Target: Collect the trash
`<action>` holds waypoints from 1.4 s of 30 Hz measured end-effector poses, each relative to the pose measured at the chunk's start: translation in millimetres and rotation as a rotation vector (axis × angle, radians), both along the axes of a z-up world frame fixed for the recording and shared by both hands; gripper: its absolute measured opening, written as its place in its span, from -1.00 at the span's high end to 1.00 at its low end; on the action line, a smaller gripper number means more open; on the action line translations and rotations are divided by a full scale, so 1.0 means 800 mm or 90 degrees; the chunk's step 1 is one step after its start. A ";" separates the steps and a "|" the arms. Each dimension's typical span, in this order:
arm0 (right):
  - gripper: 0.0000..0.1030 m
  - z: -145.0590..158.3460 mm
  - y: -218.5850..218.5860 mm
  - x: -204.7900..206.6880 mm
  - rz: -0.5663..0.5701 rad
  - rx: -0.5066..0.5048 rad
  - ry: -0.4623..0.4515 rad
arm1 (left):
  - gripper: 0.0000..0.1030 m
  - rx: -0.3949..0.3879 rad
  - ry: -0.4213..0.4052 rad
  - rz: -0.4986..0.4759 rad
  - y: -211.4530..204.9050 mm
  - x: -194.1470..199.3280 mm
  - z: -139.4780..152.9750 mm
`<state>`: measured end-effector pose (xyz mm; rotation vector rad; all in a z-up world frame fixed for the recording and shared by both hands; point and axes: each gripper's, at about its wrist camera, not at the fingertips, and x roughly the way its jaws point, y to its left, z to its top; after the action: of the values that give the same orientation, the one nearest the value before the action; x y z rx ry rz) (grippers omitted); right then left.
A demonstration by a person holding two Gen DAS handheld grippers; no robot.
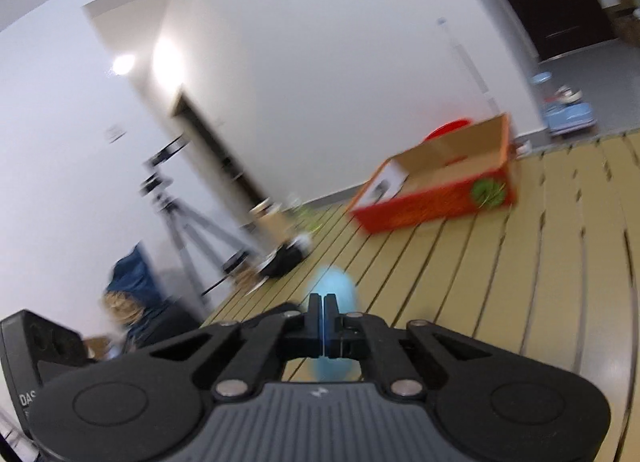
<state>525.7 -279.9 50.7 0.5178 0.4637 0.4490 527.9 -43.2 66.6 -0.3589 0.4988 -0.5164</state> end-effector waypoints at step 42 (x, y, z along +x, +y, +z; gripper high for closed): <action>-0.48 -0.254 0.085 -0.053 0.060 -0.364 0.259 | -0.64 0.408 0.261 0.087 0.037 -0.098 -0.261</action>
<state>483.6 -212.2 -152.6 0.0267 0.9744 0.2790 449.1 -13.6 -142.6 0.1245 0.9924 -0.1260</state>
